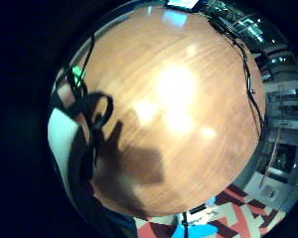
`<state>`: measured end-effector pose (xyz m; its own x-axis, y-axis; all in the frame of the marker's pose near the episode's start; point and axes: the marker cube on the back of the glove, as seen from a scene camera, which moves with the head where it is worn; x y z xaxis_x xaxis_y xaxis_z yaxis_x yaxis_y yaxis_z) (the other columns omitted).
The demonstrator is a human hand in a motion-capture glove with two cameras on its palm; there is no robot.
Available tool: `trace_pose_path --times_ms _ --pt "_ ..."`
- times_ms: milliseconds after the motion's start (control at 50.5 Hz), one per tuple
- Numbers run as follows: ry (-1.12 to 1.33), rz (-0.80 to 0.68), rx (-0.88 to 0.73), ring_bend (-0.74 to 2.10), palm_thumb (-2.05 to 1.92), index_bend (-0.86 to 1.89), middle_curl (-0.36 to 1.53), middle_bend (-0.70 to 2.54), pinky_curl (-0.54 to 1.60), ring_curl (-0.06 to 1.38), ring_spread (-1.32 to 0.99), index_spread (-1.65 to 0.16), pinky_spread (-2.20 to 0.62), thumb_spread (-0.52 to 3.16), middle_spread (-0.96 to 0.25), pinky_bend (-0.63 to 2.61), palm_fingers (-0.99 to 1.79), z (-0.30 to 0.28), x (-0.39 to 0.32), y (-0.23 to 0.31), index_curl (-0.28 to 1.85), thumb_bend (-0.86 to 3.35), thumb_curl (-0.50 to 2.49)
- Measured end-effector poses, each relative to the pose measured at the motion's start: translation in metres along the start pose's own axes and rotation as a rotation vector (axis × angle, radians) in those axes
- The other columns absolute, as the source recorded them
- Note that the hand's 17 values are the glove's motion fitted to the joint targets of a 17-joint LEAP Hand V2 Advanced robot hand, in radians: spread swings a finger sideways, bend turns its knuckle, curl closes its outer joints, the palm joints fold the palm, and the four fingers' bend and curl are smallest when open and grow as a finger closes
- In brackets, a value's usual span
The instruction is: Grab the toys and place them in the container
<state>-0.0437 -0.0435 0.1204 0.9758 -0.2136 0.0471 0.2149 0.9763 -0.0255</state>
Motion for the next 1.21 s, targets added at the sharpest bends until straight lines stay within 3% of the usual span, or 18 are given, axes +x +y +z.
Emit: trace_pose_path --times_ms 436,634,792,931,1010,1208 --pt "-0.136 -0.021 0.265 1.33 0.67 0.53 0.89 0.99 0.6 0.69 -0.35 -0.22 -0.41 0.79 -0.23 1.26 1.05 -0.158 -0.045 -0.061 0.44 0.15 0.8" --pt "-0.367 -0.084 0.338 1.38 0.67 0.6 0.95 1.04 0.65 0.71 -0.36 -0.24 -0.42 0.67 -0.25 1.28 0.98 -0.17 -0.115 -0.117 0.55 0.16 0.9" --pt "-0.433 -0.074 0.351 1.39 0.63 0.49 0.96 0.99 0.7 0.71 -0.35 -0.24 -0.43 0.65 -0.26 1.4 0.78 -0.137 -0.142 -0.158 0.61 0.11 0.94" --pt "-0.416 -0.025 0.25 1.39 0.56 0.25 0.91 0.85 0.66 0.68 -0.33 -0.19 -0.4 0.84 -0.23 1.33 0.49 -0.109 -0.146 -0.177 0.59 0.06 0.89" --pt "-0.36 -0.019 0.234 1.14 0.45 0.27 0.84 0.67 0.65 0.65 -0.26 -0.15 -0.28 1.01 -0.17 1.2 -0.16 -0.103 -0.144 -0.179 0.62 0.0 0.8" --pt "-0.259 0.003 0.31 0.64 0.32 0.26 0.69 0.38 0.47 0.44 -0.13 -0.12 -0.08 1.21 -0.05 0.96 -0.21 -0.12 -0.124 -0.155 0.53 -0.03 0.65"
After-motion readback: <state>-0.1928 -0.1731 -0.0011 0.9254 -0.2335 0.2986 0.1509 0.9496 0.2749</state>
